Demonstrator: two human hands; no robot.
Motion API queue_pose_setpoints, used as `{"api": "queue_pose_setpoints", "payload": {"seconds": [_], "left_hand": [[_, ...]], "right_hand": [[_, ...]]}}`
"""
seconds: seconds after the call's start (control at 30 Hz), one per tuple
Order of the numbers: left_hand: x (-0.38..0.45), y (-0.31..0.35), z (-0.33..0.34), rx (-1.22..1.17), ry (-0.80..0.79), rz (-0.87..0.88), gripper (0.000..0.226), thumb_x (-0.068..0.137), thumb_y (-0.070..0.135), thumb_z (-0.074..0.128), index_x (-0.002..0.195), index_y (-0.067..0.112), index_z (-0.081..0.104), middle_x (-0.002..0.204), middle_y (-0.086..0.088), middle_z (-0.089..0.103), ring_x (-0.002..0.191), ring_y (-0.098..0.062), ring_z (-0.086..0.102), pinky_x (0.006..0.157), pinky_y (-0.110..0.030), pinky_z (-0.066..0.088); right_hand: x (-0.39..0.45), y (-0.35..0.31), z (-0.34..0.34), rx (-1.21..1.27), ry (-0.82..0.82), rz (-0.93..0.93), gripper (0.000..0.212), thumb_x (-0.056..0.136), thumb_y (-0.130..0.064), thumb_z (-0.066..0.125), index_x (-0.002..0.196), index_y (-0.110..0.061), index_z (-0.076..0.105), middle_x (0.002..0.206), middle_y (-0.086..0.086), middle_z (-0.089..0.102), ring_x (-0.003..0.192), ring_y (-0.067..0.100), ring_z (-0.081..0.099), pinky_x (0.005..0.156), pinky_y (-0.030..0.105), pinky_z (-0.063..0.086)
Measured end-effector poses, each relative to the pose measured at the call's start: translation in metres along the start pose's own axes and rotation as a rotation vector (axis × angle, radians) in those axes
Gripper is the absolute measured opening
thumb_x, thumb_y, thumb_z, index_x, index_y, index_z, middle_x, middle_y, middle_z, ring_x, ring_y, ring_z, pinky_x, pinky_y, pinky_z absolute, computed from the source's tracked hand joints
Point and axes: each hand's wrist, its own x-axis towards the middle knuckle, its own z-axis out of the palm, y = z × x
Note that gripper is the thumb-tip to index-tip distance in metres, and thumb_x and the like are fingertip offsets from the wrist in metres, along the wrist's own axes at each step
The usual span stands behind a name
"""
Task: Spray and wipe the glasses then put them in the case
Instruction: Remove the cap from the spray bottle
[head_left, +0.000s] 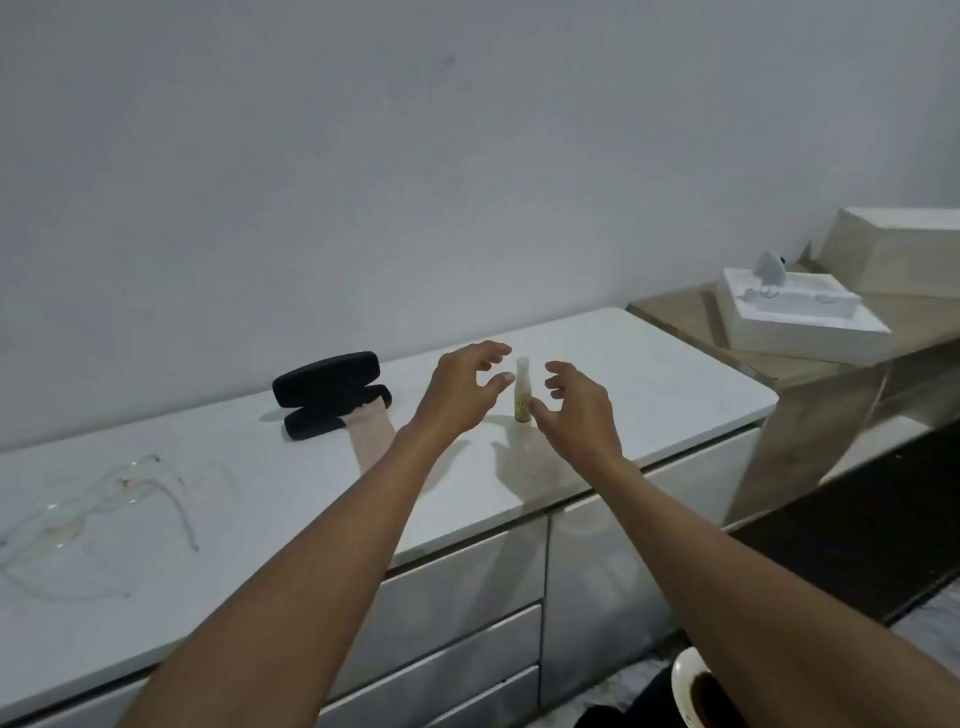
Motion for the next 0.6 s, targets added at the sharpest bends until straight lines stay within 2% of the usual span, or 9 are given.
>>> {"api": "queue_pose_setpoints", "payload": {"seconds": [0.2,0.37,0.43,0.53,0.6], "left_hand": [[0.006,0.001,0.012,-0.067,-0.019,-0.056,0.037,0.09,0.023,0.075,0.126,0.021,0.067,0.116,0.003,0.069,0.105,-0.012,0.066,0.091,-0.026,0.051],[0.018,-0.001,0.021,-0.106,-0.017,-0.048,0.032,0.09,0.016,0.073,0.122,0.017,0.07,0.112,0.005,0.071,0.097,-0.01,0.07,0.084,-0.021,0.051],[0.021,-0.004,0.024,-0.128,-0.012,-0.048,0.028,0.089,0.013,0.073,0.117,0.016,0.072,0.109,0.007,0.073,0.096,-0.008,0.071,0.082,-0.022,0.054],[0.023,-0.009,0.028,-0.129,0.012,-0.03,0.024,0.087,0.008,0.073,0.111,0.015,0.074,0.103,0.008,0.075,0.092,-0.005,0.072,0.081,-0.018,0.055],[0.024,-0.009,0.03,-0.133,0.029,-0.037,0.022,0.087,0.006,0.071,0.107,0.016,0.075,0.1,0.008,0.075,0.089,-0.004,0.072,0.078,-0.015,0.055]], "right_hand": [[0.004,0.011,0.007,0.047,-0.043,0.078,0.058,0.087,-0.036,0.075,0.138,-0.015,0.055,0.12,0.005,0.069,0.112,0.019,0.063,0.093,0.033,0.051],[0.015,0.014,0.019,0.125,-0.029,0.083,0.049,0.09,-0.037,0.073,0.132,-0.016,0.06,0.116,0.006,0.071,0.111,0.018,0.064,0.091,0.033,0.051],[0.017,0.017,0.024,0.153,-0.03,0.071,0.036,0.091,-0.036,0.071,0.12,-0.015,0.066,0.107,0.001,0.074,0.108,0.016,0.066,0.09,0.035,0.053],[0.017,0.02,0.028,0.185,-0.029,0.057,0.019,0.093,-0.033,0.068,0.103,-0.017,0.07,0.081,-0.019,0.07,0.099,0.008,0.065,0.086,0.032,0.052],[0.018,0.021,0.03,0.182,-0.025,0.051,0.017,0.093,-0.034,0.068,0.099,-0.018,0.07,0.077,-0.021,0.068,0.095,0.007,0.065,0.083,0.03,0.051]]}}
